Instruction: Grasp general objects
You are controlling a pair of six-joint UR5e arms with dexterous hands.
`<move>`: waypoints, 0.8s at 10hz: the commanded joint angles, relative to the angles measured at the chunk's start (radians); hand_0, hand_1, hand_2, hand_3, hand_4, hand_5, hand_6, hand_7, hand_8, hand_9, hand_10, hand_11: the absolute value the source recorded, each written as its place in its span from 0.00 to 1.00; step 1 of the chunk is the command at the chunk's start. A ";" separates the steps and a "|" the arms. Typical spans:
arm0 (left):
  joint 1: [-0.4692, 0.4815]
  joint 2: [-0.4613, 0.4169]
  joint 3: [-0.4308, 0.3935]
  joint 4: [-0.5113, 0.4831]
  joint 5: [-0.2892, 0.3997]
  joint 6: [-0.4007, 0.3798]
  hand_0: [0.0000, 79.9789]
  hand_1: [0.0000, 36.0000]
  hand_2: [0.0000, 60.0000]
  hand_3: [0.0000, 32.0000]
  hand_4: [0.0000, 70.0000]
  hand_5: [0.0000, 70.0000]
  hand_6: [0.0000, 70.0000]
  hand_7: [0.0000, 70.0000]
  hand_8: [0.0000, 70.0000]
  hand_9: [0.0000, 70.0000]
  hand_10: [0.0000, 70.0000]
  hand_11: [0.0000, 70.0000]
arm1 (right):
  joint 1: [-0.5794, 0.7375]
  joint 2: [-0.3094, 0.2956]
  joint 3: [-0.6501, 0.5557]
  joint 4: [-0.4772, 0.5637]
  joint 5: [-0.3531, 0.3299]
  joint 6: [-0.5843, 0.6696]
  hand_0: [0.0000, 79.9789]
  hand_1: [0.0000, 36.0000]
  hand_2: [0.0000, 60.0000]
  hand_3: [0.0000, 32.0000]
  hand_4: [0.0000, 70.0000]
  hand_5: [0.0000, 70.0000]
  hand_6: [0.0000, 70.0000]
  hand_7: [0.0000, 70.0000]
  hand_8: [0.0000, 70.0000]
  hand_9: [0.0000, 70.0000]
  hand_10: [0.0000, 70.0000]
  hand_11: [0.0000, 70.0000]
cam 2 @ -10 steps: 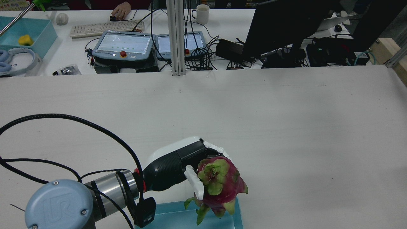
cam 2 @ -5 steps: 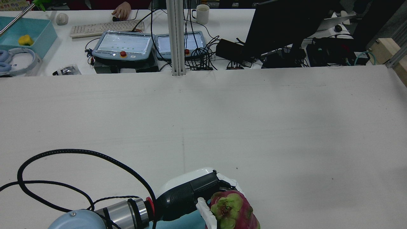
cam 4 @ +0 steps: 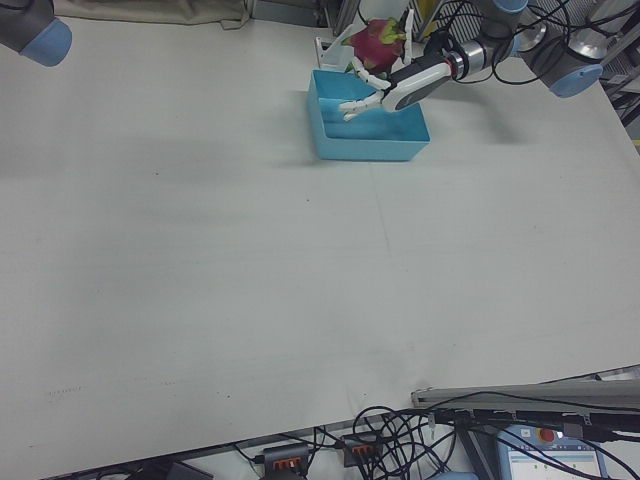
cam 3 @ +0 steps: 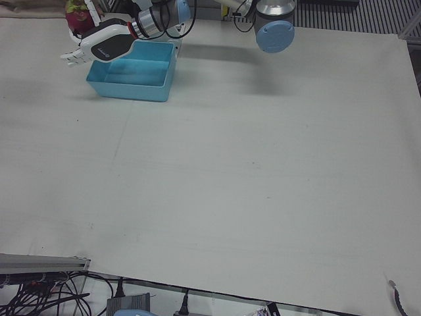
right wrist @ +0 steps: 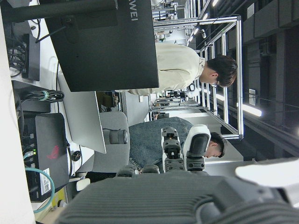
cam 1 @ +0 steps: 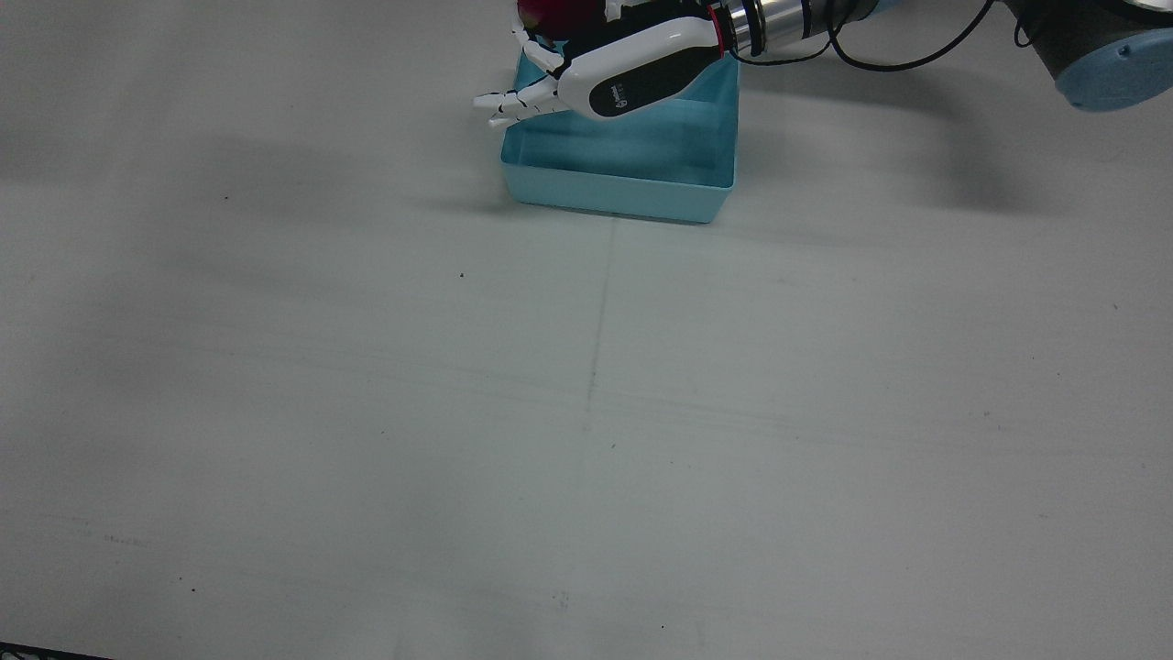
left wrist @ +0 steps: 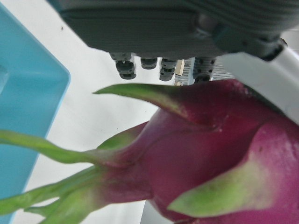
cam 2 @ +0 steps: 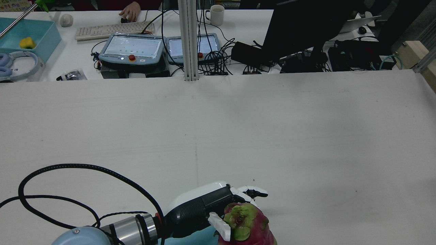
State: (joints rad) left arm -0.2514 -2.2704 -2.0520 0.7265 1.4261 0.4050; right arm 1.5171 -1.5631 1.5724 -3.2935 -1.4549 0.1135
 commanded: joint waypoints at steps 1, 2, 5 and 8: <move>0.001 0.006 -0.002 -0.002 -0.001 0.000 0.59 0.09 0.00 0.00 0.00 0.00 0.00 0.24 0.07 0.03 0.00 0.00 | 0.000 0.000 0.000 0.000 0.001 0.000 0.00 0.00 0.00 0.00 0.00 0.00 0.00 0.00 0.00 0.00 0.00 0.00; 0.000 0.006 -0.003 -0.002 -0.001 0.000 0.58 0.09 0.00 0.00 0.00 0.02 0.00 0.24 0.07 0.03 0.00 0.00 | 0.000 0.000 0.000 0.000 0.001 0.000 0.00 0.00 0.00 0.00 0.00 0.00 0.00 0.00 0.00 0.00 0.00 0.00; -0.008 0.008 -0.005 0.002 0.001 -0.005 0.58 0.07 0.00 0.00 0.00 0.01 0.00 0.21 0.06 0.02 0.00 0.00 | 0.000 0.000 0.000 0.000 0.001 0.000 0.00 0.00 0.00 0.00 0.00 0.00 0.00 0.00 0.00 0.00 0.00 0.00; -0.029 -0.003 0.024 0.016 -0.010 -0.056 0.57 0.05 0.00 0.00 0.12 0.08 0.00 0.26 0.03 0.03 0.00 0.00 | 0.000 0.000 0.000 0.000 -0.001 0.000 0.00 0.00 0.00 0.00 0.00 0.00 0.00 0.00 0.00 0.00 0.00 0.00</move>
